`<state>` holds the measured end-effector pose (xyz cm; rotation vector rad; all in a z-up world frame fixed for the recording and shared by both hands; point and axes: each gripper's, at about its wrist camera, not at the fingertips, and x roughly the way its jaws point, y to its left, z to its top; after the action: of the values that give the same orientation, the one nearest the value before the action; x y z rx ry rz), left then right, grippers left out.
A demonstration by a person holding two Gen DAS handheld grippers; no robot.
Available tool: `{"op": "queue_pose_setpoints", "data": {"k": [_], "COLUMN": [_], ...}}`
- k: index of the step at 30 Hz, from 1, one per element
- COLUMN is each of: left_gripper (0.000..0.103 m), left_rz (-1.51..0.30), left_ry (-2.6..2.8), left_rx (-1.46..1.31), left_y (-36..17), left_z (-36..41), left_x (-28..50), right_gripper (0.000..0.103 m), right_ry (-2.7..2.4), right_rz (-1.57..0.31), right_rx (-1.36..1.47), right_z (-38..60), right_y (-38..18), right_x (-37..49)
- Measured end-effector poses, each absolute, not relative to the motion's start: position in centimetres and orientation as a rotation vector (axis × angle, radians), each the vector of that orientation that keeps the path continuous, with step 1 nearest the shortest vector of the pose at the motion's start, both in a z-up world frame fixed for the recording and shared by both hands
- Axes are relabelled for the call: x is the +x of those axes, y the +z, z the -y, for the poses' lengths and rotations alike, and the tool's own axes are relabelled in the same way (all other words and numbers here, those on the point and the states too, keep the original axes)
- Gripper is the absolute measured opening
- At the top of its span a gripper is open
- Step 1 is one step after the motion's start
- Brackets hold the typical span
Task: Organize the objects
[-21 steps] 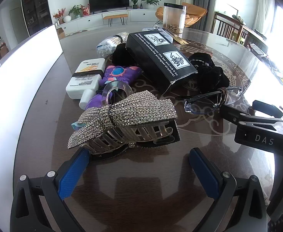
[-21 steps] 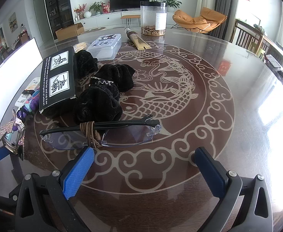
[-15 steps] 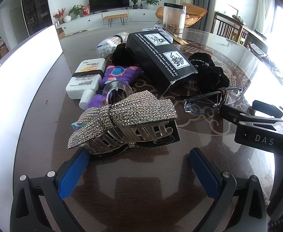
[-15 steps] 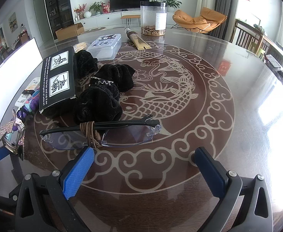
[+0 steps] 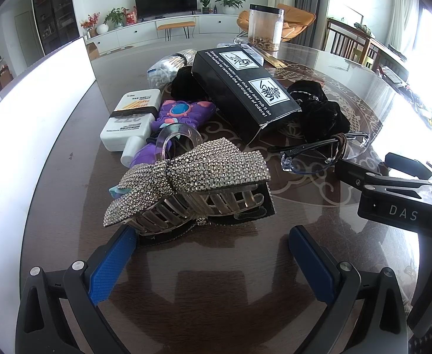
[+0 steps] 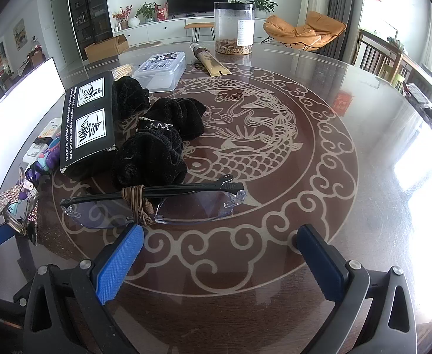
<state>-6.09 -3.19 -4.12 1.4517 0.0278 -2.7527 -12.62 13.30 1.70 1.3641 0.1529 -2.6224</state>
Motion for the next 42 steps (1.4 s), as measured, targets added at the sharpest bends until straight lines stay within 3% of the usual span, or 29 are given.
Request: {"op": "queue_pose_setpoints", "data": {"k": [23,31,39,42], "left_gripper": [0.103,0.103,0.103,0.103], "left_rz": [-0.023,0.058,-0.307,-0.304], "left_ry": [-2.750,-2.822,-2.924,-2.824], "left_rx": [1.454,1.542,1.338,1.372], "left_y": [-4.1,-3.9,2.6,2.3], "left_z": [2.9,4.8,8.2,8.0], "left_x": [-6.0,-2.5,-5.5,-9.7], "right_gripper": [0.103,0.103,0.103,0.103], "right_ry": [-2.624,-2.624,-2.624,-2.624], "right_rz": [-0.152,-0.152,-0.152,-0.152], "right_rx": [1.364,1.364,1.364,1.364], "right_z": [-13.2,-13.2,-13.1,-13.1], "right_y": [1.5,1.6,1.5,1.5], "right_x": [-12.6,-12.6,-12.6,-12.6]}}
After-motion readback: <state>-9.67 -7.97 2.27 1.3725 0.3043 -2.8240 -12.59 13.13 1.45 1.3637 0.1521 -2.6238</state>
